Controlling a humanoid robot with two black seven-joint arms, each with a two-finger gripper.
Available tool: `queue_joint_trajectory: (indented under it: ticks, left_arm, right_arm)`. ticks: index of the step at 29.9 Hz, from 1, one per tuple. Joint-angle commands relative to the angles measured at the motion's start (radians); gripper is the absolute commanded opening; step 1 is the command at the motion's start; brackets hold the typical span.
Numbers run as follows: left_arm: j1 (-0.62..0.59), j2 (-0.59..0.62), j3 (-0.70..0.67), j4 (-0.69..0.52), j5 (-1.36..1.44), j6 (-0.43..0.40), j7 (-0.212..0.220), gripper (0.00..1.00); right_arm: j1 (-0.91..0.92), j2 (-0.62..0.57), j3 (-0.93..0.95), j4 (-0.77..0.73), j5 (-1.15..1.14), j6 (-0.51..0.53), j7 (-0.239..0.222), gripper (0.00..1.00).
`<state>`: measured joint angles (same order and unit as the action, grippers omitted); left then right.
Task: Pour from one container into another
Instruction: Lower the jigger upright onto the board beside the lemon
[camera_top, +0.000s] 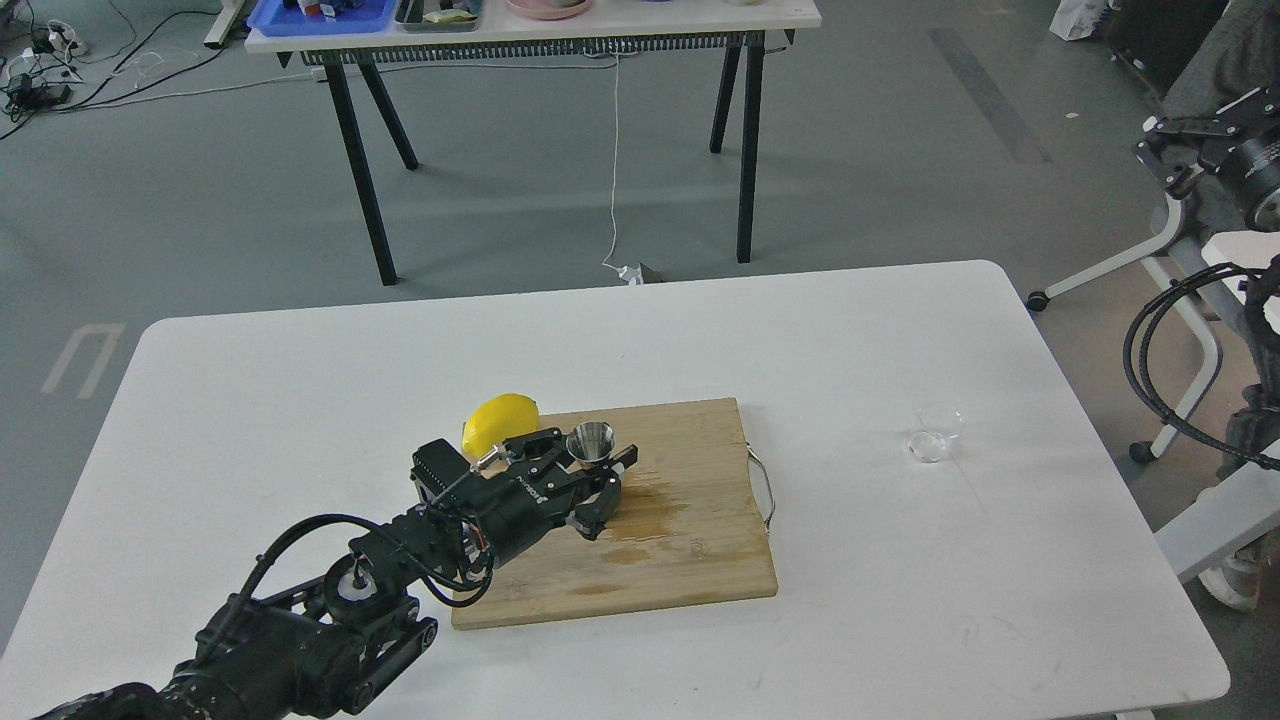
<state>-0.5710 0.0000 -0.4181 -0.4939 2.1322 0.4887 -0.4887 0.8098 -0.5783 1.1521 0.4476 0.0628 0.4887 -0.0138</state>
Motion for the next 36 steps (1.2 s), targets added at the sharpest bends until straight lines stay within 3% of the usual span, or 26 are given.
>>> queue_joint_trajectory:
  ticks: [1, 16, 36]
  left_arm:
    - [-0.001, 0.0, 0.005, 0.0, -0.001, 0.0, 0.0, 0.74]
    - [-0.001, 0.0, 0.007, 0.0, -0.003, 0.0, 0.0, 0.95]
    - [0.028, 0.0, 0.005, -0.008, -0.006, 0.0, 0.0, 0.95]
  right_arm:
    - [-0.006, 0.0, 0.0, 0.0, 0.0, 0.0, 0.0, 0.99]
    - [-0.02, -0.002, 0.003, 0.003, 0.014, 0.0, 0.001, 0.99]
    - [-0.021, -0.002, 0.003, 0.003, 0.014, 0.0, 0.001, 0.99]
